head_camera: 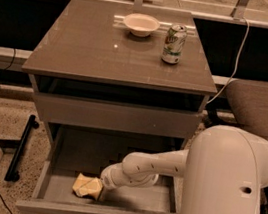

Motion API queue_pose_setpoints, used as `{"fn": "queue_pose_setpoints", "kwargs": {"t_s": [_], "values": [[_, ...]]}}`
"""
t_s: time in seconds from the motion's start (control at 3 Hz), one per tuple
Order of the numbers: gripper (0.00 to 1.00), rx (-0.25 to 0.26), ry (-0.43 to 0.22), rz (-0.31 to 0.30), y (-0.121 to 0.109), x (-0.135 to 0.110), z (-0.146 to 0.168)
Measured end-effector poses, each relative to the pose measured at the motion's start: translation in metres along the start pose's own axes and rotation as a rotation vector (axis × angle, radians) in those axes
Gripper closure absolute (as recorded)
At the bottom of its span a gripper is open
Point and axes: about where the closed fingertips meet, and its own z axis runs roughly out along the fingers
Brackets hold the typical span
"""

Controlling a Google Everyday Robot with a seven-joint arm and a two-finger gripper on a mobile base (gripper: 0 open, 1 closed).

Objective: Pick sponge from middle drawer and place on counter

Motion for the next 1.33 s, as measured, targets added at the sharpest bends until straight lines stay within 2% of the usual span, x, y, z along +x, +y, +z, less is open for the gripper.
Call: {"fn": "queue_pose_setpoints", "kwargs": {"t_s": [0.67,1.33], "values": [[0.41,0.028,-0.014,0.047,-0.0011,0.0033,-0.0050],[0.89,0.013,-0.011,0.065,0.0055,0.0067,0.0011]]}}
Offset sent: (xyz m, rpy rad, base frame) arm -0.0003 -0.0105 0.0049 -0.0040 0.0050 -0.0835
